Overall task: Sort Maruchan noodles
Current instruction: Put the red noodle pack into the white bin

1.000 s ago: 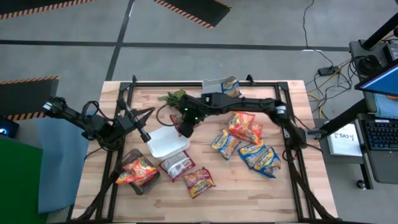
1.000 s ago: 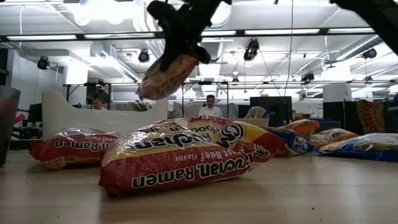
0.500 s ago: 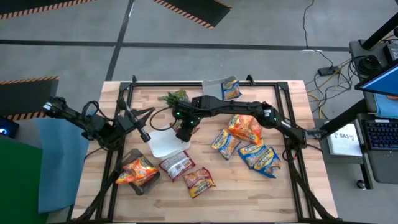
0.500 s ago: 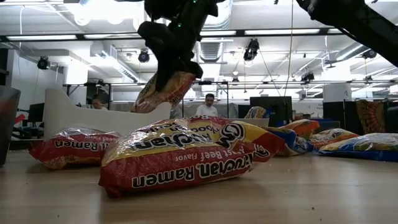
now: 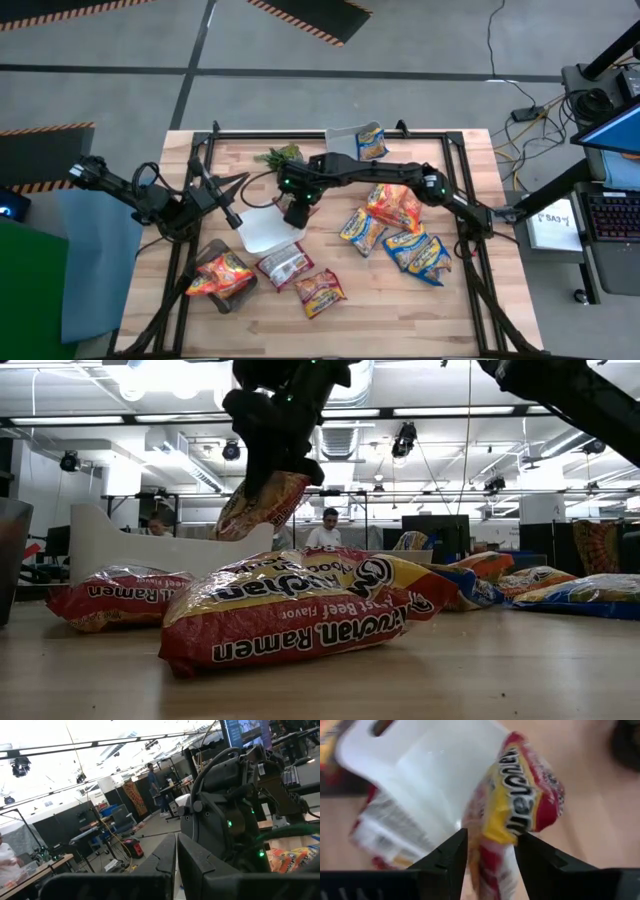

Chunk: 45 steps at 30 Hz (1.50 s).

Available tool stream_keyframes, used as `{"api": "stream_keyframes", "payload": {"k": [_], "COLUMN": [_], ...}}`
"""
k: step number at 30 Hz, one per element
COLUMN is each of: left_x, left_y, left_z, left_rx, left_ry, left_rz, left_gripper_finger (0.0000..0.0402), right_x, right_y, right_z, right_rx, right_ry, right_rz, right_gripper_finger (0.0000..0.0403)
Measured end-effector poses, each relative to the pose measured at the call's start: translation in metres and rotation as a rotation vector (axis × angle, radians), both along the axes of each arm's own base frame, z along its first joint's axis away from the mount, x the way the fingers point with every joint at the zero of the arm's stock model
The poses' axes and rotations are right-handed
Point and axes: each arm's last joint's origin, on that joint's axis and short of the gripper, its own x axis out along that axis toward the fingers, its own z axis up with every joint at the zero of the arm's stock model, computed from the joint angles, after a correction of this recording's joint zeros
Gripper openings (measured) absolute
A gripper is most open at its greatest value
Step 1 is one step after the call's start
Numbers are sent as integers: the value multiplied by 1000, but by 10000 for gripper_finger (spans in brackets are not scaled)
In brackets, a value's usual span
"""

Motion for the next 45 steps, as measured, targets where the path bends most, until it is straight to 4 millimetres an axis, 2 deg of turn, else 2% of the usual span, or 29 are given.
{"api": "stream_keyframes", "payload": {"k": [4, 10, 17, 22, 25, 29, 33, 38, 41, 45], "left_x": [0, 0, 0, 0, 0, 0, 0, 1, 1, 1], "left_y": [0, 0, 0, 0, 0, 0, 0, -1, -1, -1], "left_z": [0, 0, 0, -1, -1, -1, -1, -2, -2, -1], "left_rx": [0, 0, 2, 3, 5, 5, 5, 4, 4, -3], "left_ry": [0, 0, 3, 7, 9, 9, 10, 13, 12, 7], "left_rz": [0, 0, 0, 0, 0, 0, 0, -1, -1, -4], "left_gripper_finger": [0, 0, 0, 0, 0, 0, 0, 0, 0, 0], "right_x": [-1, -1, -3, -18, -26, -28, -23, -12, -6, 0], "right_y": [2, 2, -1, 0, 7, 30, 61, 97, 107, 108], "right_z": [2, 3, 6, 26, 37, 38, 27, -3, -23, -51], "right_rx": [63, 44, 9, 16, 10, -4, -30, -35, -46, -72], "right_ry": [-7, -10, -3, 11, 23, 35, 25, -20, -78, -136], "right_rz": [23, 7, -25, -36, -16, 69, 183, 264, 267, 216], "right_gripper_finger": [136, 122, 165, 188, 190, 176, 146, 99, 67, 28]}}
